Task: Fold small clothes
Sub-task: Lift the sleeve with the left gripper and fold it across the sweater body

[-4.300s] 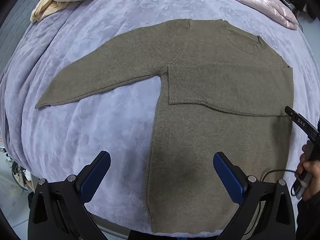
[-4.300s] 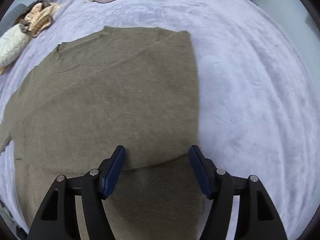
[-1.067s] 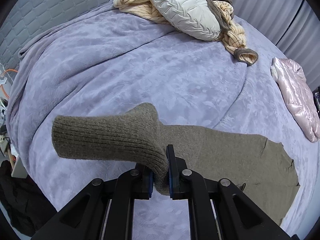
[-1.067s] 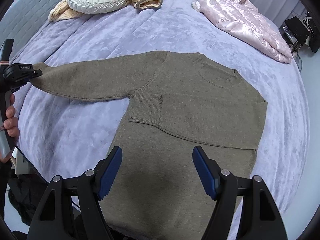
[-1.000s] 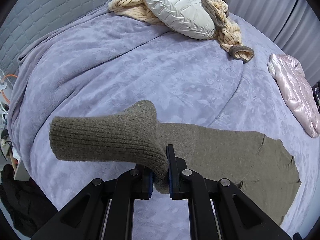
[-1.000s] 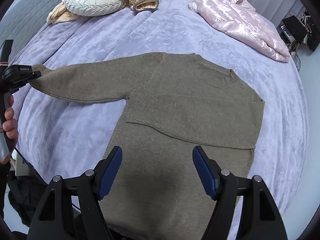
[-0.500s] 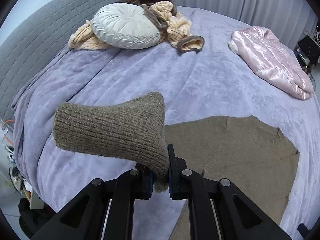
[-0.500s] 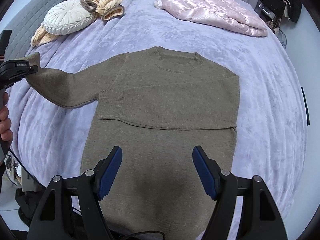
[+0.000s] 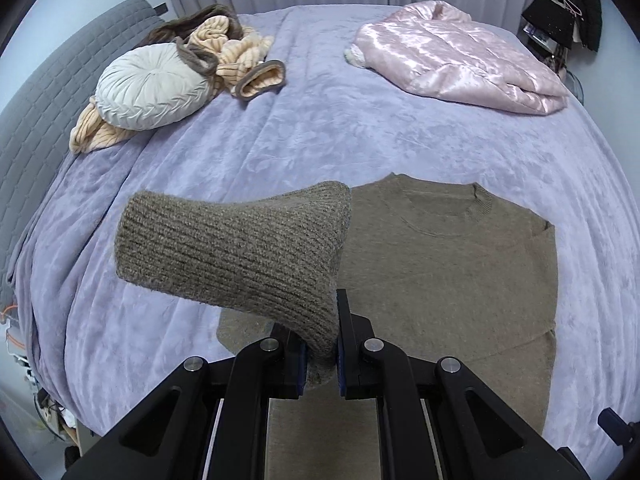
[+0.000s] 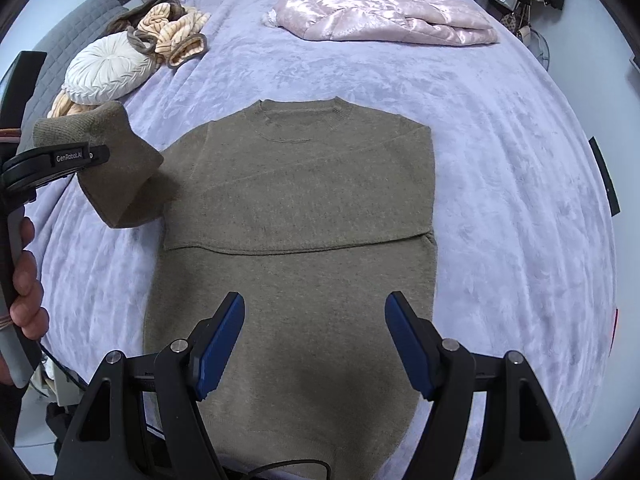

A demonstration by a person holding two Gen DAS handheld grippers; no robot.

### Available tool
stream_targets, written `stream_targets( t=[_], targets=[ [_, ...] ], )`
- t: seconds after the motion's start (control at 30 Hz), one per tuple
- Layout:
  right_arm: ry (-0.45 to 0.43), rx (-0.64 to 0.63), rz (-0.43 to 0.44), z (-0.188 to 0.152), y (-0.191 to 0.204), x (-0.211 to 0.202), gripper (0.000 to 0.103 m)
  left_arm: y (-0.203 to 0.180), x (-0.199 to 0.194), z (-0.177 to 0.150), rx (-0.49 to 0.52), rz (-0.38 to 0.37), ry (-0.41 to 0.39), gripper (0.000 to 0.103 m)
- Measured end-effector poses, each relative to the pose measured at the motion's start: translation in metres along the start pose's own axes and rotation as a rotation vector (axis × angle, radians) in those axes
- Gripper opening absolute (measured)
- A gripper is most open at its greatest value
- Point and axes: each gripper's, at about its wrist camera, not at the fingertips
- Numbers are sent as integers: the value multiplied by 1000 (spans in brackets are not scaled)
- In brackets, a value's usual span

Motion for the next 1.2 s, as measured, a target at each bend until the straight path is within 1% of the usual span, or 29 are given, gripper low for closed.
stream_targets(
  t=[0.13,0.33,0.53,0.77,1.13,1.2],
  targets=[
    [12,29,-8,-10,-22,3,76,-40,1,-4,59,-12,6,12],
    [40,68,-36,-25,-57,8,76,-98,14,-14,127,-38,35,12],
    [58,105,-73,-39,-92,6,76,-140,30,-21,166,-49,58,12],
    [76,127,-94,-46,-122,10,76,-176,53,-28,196,-45,96,12],
    [106,169,-114,-57,-157,19,76,-225,70,-35,257,-58,116,12],
    [113,180,-116,-60,-163,21,76,-232,75,-38,277,-63,130,12]
  ],
)
Point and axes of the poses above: each gripper's, at about its wrist camera, not at the fingertips, and x roughly the way its jaws point, y to its left, z to its top, and after that the axes turned 7 degrees about y, right-handed
